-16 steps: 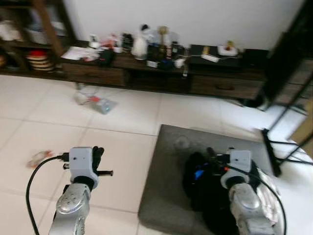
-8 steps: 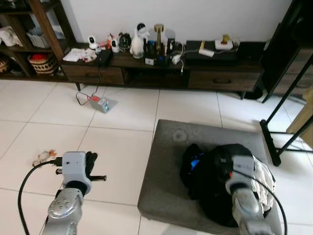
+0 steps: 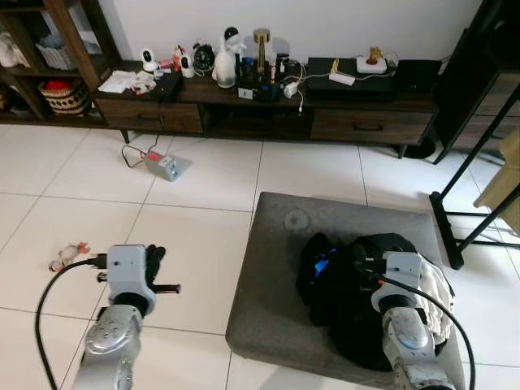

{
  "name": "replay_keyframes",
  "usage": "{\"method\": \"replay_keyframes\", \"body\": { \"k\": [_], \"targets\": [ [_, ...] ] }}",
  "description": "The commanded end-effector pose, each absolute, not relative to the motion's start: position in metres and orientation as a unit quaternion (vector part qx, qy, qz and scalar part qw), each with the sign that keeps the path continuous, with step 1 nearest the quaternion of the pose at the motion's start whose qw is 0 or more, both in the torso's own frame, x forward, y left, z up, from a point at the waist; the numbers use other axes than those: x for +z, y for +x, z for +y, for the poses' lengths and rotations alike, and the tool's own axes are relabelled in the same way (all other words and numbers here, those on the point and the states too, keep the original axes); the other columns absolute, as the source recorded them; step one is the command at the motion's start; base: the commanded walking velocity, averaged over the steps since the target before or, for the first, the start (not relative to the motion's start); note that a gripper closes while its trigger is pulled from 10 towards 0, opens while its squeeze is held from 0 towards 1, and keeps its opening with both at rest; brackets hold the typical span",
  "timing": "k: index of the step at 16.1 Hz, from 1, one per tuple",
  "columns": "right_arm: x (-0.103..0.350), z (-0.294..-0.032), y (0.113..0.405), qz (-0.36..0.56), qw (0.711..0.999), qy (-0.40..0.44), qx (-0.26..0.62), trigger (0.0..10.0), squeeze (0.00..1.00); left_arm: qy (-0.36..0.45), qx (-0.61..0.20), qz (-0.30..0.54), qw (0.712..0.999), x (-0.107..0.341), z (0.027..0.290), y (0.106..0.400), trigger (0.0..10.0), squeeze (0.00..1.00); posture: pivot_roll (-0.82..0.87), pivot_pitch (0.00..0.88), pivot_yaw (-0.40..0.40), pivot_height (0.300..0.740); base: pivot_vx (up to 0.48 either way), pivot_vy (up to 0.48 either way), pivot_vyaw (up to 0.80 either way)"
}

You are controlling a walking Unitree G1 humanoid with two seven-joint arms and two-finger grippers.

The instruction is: Hang hanger

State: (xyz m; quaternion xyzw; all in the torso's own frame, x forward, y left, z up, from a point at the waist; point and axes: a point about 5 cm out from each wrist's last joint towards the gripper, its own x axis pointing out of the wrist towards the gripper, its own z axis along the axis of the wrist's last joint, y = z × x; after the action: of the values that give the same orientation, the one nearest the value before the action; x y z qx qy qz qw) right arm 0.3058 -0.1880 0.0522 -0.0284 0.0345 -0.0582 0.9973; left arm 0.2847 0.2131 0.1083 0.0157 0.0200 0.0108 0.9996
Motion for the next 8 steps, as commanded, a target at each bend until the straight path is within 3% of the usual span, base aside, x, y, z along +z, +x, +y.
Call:
{"method": "replay_keyframes", "body": {
  "k": [1, 8],
  "targets": [
    [0.043, -0.188, 0.303, 0.06, 0.996, -0.029, -0.06, 10.0, 0.0, 0.015, 0.012, 0.029, 0.999, 0.103, 0.214, 0.283, 10.0, 0.0, 0.1, 0.219, 0.003, 0.704, 0.0, 0.0, 0.0],
    [0.041, -0.175, 0.313, 0.075, 0.996, -0.037, -0.034, 10.0, 0.0, 0.023, 0.025, 0.018, 0.999, 0.111, 0.224, 0.277, 10.0, 0.0, 0.14, 0.242, 0.007, 0.669, 0.0, 0.0, 0.0]
  ]
}}
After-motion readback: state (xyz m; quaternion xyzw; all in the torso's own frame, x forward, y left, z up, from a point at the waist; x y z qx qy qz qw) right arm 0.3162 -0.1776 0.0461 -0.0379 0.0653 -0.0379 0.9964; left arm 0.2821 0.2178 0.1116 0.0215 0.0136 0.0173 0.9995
